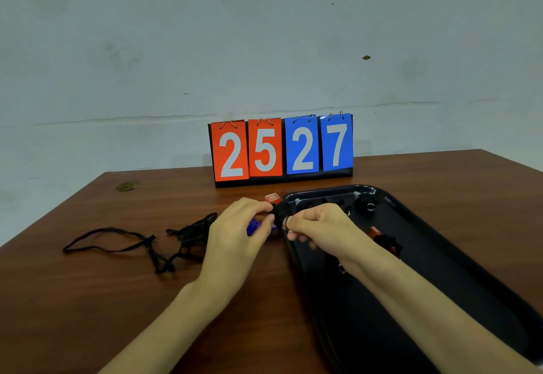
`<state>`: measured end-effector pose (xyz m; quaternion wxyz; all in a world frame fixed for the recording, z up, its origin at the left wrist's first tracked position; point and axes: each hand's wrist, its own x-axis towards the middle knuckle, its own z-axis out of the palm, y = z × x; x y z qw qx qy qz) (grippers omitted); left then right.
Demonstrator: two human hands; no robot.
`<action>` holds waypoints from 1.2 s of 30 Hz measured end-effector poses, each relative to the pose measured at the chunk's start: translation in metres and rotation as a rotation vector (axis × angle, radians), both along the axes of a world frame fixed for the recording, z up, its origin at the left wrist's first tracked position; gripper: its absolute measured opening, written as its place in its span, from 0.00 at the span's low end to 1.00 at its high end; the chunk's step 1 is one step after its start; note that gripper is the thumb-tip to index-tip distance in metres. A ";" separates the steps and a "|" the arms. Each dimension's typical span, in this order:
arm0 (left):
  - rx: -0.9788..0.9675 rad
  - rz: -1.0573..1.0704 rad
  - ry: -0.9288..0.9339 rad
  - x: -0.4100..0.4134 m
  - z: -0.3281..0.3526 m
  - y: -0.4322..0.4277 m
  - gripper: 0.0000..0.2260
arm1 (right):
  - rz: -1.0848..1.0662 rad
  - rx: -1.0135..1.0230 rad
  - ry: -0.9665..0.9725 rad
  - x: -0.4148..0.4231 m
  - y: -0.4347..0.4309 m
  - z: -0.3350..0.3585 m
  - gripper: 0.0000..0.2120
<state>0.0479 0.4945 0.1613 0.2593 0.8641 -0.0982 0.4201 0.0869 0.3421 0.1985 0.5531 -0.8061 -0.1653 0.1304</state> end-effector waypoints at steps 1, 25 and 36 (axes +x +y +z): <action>0.037 0.007 0.003 0.001 0.000 0.001 0.09 | 0.009 -0.013 -0.002 0.000 0.000 0.000 0.11; -0.522 -0.149 0.401 0.003 0.017 -0.009 0.12 | -0.026 0.021 -0.030 -0.002 0.003 0.000 0.13; -0.767 -0.295 0.444 -0.001 0.026 0.000 0.06 | -0.013 0.014 -0.055 -0.001 0.001 0.001 0.12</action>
